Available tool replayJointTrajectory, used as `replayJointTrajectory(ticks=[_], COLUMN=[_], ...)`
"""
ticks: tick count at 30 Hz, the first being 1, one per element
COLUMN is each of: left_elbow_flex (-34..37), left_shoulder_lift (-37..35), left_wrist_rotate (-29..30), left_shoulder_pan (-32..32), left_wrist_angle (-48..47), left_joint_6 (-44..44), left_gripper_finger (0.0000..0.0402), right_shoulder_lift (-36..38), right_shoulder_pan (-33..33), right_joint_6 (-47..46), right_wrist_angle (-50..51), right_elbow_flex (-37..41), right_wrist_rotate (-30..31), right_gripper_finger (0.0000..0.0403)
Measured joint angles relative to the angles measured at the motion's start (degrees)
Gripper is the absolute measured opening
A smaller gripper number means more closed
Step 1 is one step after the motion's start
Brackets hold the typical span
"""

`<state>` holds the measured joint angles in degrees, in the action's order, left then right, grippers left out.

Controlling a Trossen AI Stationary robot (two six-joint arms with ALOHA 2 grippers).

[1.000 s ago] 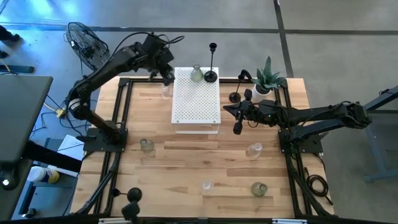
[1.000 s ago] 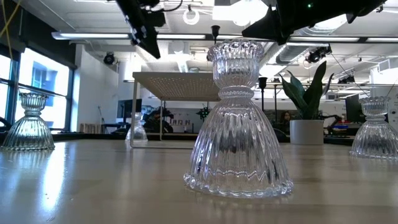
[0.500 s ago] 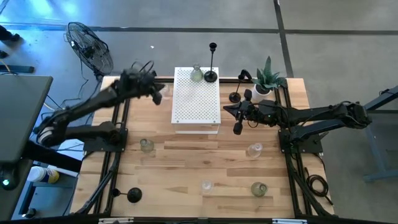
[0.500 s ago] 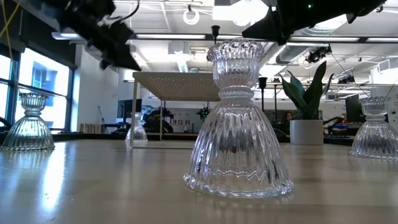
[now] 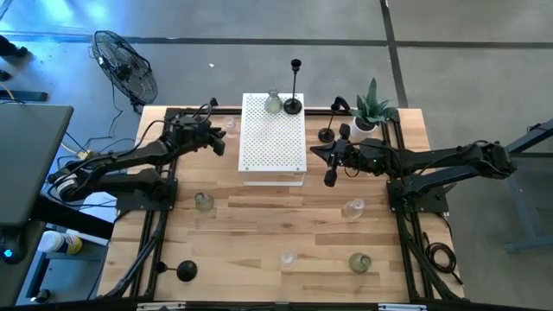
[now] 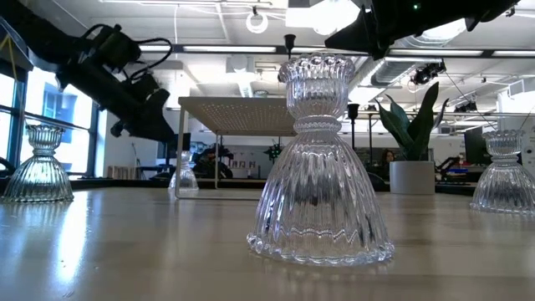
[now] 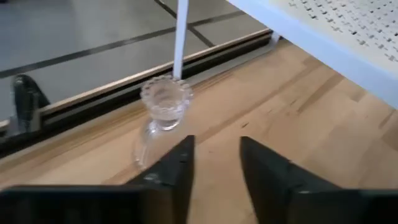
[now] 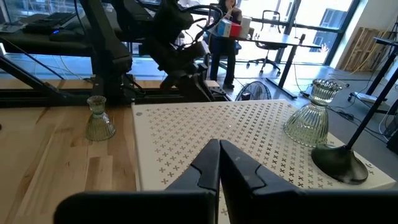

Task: Pick & Place candle stick holders
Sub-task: Put the top left transparent glass candle holder on the shelf

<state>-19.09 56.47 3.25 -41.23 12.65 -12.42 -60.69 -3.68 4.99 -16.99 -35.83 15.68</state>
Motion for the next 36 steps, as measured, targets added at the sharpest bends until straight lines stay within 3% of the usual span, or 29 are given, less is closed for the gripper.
replayJointTrajectory(ticks=[6, 11, 19, 24, 32, 36], left_elbow_flex=[0.0, 0.0, 0.0, -0.3, -4.2, -5.4], left_shoulder_lift=[8.7, 16.1, 22.6, 24.8, 29.7, 31.2], left_wrist_rotate=[1.7, 3.8, 10.9, 8.9, 7.8, 4.5], left_shoulder_pan=[0.0, 0.0, -0.1, -0.1, -3.1, -4.6], left_wrist_angle=[6.3, 15.5, 24.5, 29.9, 29.2, 29.4], left_joint_6=[-1.6, -2.3, -2.0, -0.9, -0.9, -1.4], left_gripper_finger=[0.0239, 0.0288, 0.0294, 0.0294, 0.0294, 0.0289], right_shoulder_lift=[0.0, 0.0, 0.0, 0.0, 0.0, 0.0], right_shoulder_pan=[0.0, 0.0, 0.0, 0.0, 0.0, 0.0], right_joint_6=[0.0, 0.0, 0.1, 0.1, 0.2, 0.6], right_wrist_angle=[0.0, 0.0, 0.0, 0.0, 0.0, 0.0], right_elbow_flex=[0.0, 0.0, 0.0, 0.0, 0.0, 0.0], right_wrist_rotate=[0.0, -1.1, -1.1, -1.1, -1.1, -1.1], right_gripper_finger=[0.0001, 0.0001, 0.0001, 0.0002, 0.0001, 0.0001])
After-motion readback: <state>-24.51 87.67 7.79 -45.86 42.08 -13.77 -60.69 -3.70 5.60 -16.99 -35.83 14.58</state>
